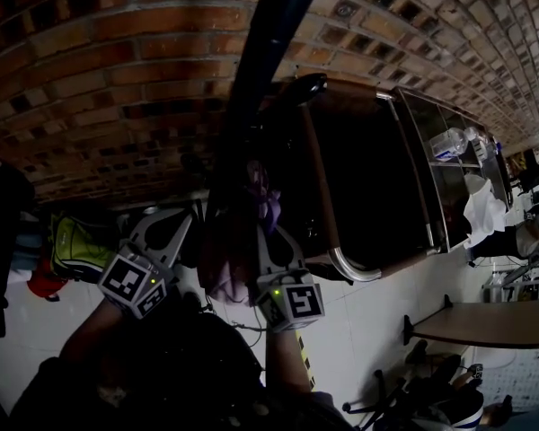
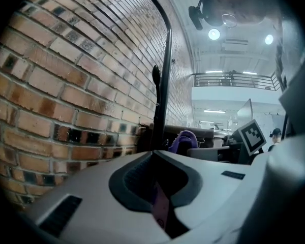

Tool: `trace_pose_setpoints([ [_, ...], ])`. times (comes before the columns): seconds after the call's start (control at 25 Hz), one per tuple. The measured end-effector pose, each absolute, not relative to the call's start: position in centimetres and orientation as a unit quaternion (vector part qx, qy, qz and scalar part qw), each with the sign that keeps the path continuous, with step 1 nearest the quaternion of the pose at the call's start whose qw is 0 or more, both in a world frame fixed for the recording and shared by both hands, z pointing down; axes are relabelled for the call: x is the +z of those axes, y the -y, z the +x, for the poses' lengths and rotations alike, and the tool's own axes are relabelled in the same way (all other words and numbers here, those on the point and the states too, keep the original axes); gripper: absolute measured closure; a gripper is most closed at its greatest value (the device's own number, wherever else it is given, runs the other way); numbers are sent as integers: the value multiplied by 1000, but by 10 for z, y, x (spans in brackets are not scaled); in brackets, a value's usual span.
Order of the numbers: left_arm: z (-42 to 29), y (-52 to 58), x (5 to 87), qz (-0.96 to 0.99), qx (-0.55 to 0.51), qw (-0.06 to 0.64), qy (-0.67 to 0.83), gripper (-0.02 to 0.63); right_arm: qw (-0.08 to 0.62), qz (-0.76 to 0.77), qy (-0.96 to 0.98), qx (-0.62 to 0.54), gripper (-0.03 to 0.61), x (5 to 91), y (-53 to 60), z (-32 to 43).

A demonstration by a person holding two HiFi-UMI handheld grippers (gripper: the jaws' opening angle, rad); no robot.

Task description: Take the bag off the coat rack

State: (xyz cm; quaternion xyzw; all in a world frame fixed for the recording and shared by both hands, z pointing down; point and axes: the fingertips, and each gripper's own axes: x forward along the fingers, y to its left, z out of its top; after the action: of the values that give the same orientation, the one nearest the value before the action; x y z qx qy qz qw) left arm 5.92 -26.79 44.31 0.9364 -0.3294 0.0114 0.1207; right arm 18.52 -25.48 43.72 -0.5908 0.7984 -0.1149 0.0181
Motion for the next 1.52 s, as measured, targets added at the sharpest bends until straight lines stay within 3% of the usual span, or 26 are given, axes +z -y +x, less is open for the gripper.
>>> trace_pose_setpoints([
  [1.52,4,131,399,930,-33,110,350,580,68,-520,-848,-82,531,360,76,118],
])
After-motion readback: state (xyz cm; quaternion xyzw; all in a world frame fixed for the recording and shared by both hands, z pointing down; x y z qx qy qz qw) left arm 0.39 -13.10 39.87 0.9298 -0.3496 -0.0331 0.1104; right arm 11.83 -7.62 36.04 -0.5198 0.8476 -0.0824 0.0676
